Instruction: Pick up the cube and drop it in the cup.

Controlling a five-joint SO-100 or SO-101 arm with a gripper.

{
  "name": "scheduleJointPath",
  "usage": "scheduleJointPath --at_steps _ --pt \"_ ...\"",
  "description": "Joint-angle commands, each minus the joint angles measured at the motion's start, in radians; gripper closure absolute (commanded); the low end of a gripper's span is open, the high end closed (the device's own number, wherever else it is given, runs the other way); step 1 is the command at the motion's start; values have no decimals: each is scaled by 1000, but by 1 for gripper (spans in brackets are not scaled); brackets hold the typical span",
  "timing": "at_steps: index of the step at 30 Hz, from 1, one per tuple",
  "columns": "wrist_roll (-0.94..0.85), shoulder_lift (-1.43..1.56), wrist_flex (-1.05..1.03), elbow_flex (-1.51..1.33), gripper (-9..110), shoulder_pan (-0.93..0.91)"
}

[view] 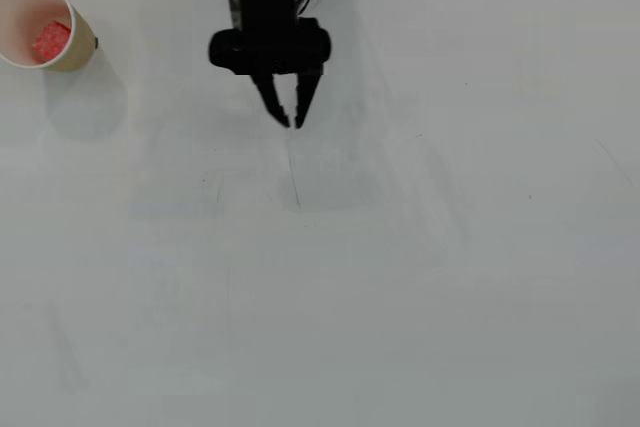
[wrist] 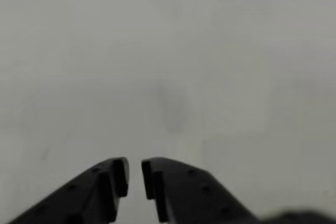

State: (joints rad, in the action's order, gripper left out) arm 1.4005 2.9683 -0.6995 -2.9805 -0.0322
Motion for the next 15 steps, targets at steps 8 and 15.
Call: scheduleJointPath --at_steps 8,15 --pt "-8 117 -219 -72 101 58" --pt "-8 167 -333 -141 101 57"
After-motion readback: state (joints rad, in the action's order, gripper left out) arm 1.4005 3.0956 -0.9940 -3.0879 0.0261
